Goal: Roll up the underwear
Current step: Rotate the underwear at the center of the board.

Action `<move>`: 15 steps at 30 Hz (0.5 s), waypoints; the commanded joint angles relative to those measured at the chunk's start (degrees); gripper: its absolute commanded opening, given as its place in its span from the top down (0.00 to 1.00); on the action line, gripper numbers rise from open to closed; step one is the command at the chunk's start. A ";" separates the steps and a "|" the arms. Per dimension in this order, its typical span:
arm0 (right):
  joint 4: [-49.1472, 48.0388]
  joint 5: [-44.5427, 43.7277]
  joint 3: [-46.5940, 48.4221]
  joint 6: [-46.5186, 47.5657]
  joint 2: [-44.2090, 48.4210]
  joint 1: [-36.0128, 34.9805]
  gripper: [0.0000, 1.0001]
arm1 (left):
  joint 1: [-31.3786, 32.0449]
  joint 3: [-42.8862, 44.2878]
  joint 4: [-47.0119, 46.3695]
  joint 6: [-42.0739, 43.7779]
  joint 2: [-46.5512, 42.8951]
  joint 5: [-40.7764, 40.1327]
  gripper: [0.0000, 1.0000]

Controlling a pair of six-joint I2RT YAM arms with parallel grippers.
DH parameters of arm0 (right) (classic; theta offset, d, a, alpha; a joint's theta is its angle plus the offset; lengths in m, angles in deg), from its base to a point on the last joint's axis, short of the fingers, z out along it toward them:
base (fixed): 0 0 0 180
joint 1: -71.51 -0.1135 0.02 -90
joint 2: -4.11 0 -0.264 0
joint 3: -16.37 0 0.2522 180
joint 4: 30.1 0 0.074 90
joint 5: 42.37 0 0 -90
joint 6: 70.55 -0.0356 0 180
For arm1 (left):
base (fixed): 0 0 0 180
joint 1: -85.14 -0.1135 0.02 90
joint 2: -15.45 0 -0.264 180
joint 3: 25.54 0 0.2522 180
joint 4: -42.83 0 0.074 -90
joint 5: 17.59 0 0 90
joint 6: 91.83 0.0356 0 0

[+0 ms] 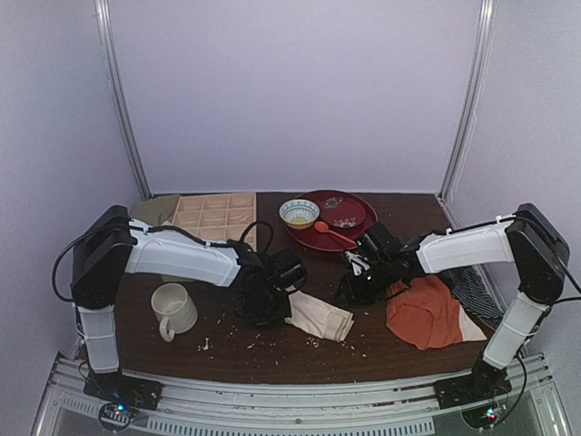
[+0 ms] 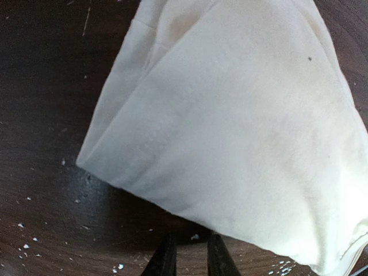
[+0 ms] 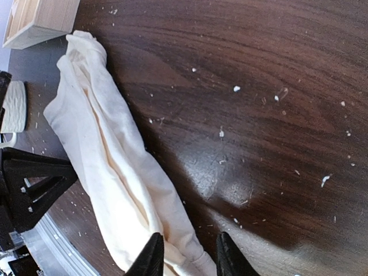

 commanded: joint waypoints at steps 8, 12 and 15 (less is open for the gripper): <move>-1.23 2.80 -5.81 -1.63 1.66 -1.10 0.79 | -4.71 5.61 1.52 8.03 3.72 -2.25 0.72; -2.09 2.09 -7.84 -3.89 2.55 -3.27 0.79 | -6.31 8.21 1.24 13.07 5.37 -2.79 0.71; -3.53 1.08 -8.80 -6.66 3.53 -5.92 0.79 | -7.69 9.91 0.39 16.87 6.64 -2.47 0.71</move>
